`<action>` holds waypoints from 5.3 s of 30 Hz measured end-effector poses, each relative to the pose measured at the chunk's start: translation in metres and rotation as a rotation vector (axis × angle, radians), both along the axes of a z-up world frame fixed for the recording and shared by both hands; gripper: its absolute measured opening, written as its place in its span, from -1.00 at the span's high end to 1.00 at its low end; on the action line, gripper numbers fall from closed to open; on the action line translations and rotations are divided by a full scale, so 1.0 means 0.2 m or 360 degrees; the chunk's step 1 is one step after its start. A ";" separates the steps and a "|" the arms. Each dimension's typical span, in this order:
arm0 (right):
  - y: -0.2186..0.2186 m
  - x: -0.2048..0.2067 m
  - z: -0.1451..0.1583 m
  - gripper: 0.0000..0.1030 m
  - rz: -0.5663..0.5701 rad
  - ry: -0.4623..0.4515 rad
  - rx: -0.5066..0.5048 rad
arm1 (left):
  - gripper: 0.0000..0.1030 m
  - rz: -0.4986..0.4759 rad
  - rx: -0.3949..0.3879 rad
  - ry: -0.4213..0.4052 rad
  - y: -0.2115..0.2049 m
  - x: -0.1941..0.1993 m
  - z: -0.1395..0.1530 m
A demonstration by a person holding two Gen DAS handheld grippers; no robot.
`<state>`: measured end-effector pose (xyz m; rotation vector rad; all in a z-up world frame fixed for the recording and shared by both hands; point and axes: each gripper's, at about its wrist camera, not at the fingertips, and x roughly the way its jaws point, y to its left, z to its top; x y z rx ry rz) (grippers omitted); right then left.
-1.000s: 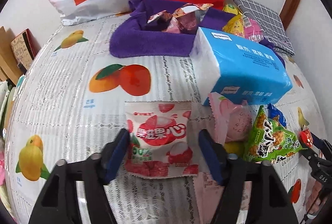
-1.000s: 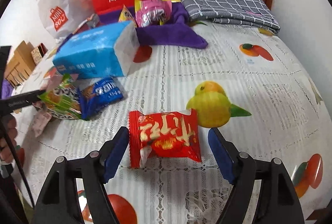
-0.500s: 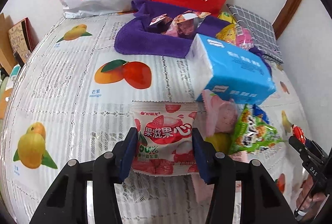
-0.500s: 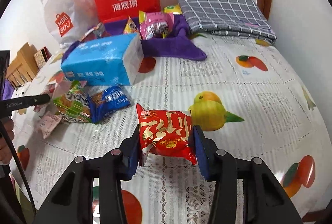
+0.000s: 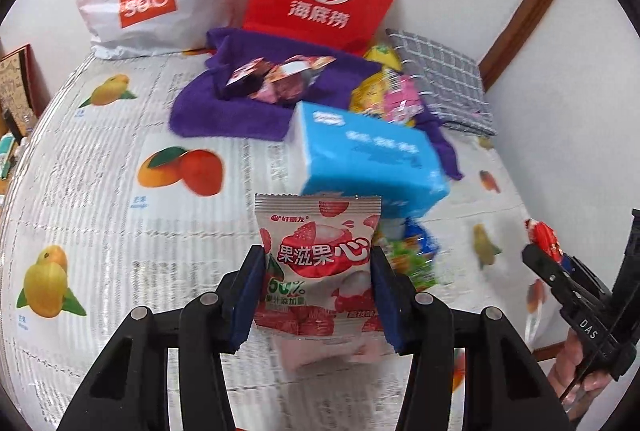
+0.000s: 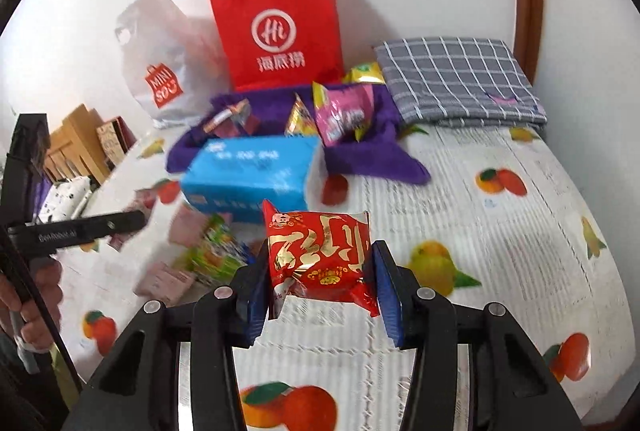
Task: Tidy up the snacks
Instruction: 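Carry the red candy bag and pink fruit-jelly bag up onto the purple towel, then open both grippers to drop the red and pink bags on the towel, then move both open grippers back toward the snacks beside the tissue box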
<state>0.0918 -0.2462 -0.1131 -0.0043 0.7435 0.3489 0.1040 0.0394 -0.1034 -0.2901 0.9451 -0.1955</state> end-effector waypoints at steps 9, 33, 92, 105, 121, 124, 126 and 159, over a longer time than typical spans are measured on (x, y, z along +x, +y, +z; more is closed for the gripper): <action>0.10 0.07 0.17 0.10 0.0083 -0.0035 0.0062 | 0.05 -0.0047 -0.0098 -0.0049 -0.06 0.06 0.15; 0.23 0.36 0.40 0.10 0.0096 -0.0090 0.0028 | 0.05 -0.0098 -0.0136 -0.0129 -0.10 0.30 0.33; 0.61 1.42 -0.08 0.07 0.0260 0.0348 0.0040 | 0.05 0.0200 -0.0230 0.0194 0.30 1.23 -0.09; 0.61 1.39 -0.06 -0.25 0.0340 0.0343 0.0001 | 0.04 0.0135 -0.0249 0.0240 0.21 1.27 -0.14; 0.52 1.31 0.13 -0.32 0.0320 0.0214 0.0092 | -0.34 0.0104 -0.0237 0.0177 0.19 1.21 -0.04; 0.51 1.26 0.19 -0.32 0.0308 0.0158 0.0090 | -0.34 0.0093 -0.0234 0.0155 0.19 1.15 -0.01; 0.51 1.23 0.22 -0.32 0.0299 0.0113 0.0065 | -0.34 0.0088 -0.0231 0.0140 0.20 1.10 0.01; 0.28 0.32 -0.30 -0.22 0.0240 0.0283 -0.0122 | -0.34 -0.0055 -0.0141 0.0011 0.09 0.27 0.06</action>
